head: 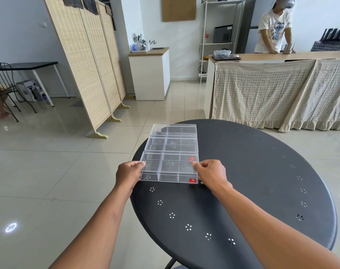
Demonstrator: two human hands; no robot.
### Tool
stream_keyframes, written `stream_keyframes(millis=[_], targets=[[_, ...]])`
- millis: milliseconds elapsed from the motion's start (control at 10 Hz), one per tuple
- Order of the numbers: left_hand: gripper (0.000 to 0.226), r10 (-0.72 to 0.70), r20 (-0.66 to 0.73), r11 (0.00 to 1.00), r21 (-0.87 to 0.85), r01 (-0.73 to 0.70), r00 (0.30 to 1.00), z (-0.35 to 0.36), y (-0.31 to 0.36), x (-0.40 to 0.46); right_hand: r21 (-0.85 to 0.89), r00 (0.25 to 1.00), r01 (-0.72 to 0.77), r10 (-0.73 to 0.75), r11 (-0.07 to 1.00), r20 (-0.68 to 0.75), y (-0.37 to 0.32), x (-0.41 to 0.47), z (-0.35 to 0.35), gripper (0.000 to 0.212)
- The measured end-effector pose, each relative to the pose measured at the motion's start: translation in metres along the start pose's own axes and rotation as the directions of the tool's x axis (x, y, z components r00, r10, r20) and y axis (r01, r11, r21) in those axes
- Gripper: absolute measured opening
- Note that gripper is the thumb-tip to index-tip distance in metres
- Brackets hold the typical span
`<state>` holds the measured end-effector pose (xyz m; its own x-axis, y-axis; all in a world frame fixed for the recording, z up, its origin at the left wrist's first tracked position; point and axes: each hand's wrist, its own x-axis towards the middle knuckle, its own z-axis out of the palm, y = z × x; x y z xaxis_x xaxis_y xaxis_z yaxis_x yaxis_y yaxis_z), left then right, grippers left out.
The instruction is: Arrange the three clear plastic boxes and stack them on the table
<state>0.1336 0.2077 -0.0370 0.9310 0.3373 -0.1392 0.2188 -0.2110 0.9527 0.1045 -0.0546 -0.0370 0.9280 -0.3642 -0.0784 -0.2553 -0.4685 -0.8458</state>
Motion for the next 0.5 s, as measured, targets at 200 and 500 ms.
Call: stream_keyframes(millis=[200, 500], targets=[[0.018, 0.040, -0.013, 0.998, 0.043, -0.039, 0.999, -0.002, 0.003, -0.011, 0.043, 1.000, 0.003, -0.004, 0.999, 0.008, 0.003, 0.000, -0.003, 0.056], [0.028, 0.332, -0.284, 0.918, 0.317, -0.239, 0.899, -0.004, 0.019, -0.048, 0.050, 1.000, 0.019, -0.018, 0.999, -0.011, 0.000, -0.017, -0.032, 0.054]])
